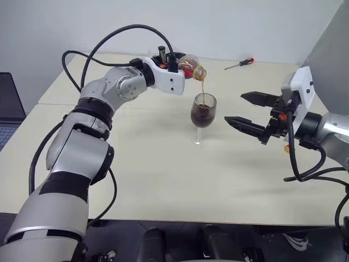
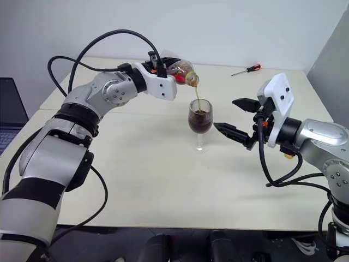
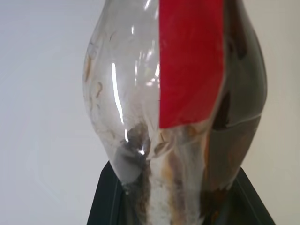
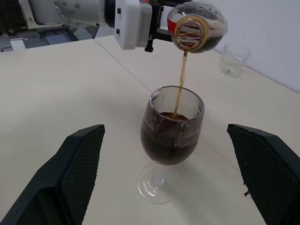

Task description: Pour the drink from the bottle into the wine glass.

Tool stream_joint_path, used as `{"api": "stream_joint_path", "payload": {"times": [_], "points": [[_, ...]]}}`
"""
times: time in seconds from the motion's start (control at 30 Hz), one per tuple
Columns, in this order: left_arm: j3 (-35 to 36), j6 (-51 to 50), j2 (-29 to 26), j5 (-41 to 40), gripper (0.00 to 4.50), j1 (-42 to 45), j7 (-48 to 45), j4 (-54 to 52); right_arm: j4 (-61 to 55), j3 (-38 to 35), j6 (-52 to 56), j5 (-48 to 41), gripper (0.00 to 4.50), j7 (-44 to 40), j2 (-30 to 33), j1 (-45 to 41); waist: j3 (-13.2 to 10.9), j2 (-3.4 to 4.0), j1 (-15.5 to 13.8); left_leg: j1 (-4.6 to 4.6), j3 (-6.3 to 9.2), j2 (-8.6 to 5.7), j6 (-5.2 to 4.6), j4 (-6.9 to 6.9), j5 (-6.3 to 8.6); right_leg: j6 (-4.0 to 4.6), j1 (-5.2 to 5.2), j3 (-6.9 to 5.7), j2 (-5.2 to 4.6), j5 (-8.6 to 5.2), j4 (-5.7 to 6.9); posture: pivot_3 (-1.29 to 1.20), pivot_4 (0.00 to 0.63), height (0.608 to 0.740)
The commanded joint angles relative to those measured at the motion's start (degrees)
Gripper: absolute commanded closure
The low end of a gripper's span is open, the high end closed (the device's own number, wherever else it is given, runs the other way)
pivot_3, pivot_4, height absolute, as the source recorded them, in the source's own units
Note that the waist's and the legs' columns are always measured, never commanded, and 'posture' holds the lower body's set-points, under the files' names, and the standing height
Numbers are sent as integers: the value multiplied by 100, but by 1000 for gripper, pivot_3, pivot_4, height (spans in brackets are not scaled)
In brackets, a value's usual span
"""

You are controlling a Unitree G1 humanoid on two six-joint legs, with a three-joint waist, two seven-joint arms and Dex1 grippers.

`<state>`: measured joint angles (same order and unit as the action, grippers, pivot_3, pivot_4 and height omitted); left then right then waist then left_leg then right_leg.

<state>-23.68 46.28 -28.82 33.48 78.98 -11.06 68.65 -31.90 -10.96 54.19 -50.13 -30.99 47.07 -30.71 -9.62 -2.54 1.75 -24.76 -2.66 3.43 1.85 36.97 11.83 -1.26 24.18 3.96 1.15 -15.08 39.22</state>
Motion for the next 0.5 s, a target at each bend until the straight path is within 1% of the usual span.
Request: {"api": "stream_joint_path", "payload": {"times": [0.03, 0.13, 0.23, 0.33, 0.47, 0.5], "points": [[875, -374, 224, -1261, 3566, -172, -806, -228, -45, -48, -145, 90, 0, -14, 8, -48, 0, 0, -4, -1, 1, 1, 0, 2, 0, 0, 1, -2, 0, 0, 3, 0, 150, 740], [1449, -1063, 342, -2043, 3566, -488, -1470, -416, -36, -48, -142, 101, 0, -49, 33, -49, 0, 0, 5, 0, 0, 0, 0, 4, 0, 0, 1, -1, 0, 0, 7, 0, 150, 740], [2136, -2106, 514, -2950, 3566, -859, -1932, -760, -23, -58, -140, 109, 0, -90, 58, -37, 0, 1, 18, 4, 1, 0, 0, 6, 0, 0, 2, 0, 1, 0, 23, 0, 150, 740], [2764, -3271, 591, -3627, 3566, -1248, -1835, -1156, 17, -21, -132, 177, 0, -125, 71, 0, 0, 1, 15, 5, 13, 1, 1, 8, -1, 0, 3, -8, 3, -1, 31, 0, 150, 740], [3077, -4055, 582, -3805, 3566, -1926, -1337, -1912, 78, -40, -176, 326, 0, -112, 49, 109, 0, 1, 7, 4, 24, 1, 1, 10, -1, 0, 2, -14, 5, -1, 33, 0, 150, 740], [3209, -4293, 608, -3860, 3566, -2201, -1058, -2123, 116, -49, -195, 383, 0, -85, 30, 152, 1, 0, 4, 3, 27, 1, 1, 10, -1, 0, 1, -15, 4, -1, 33, 0, 150, 740]]}}
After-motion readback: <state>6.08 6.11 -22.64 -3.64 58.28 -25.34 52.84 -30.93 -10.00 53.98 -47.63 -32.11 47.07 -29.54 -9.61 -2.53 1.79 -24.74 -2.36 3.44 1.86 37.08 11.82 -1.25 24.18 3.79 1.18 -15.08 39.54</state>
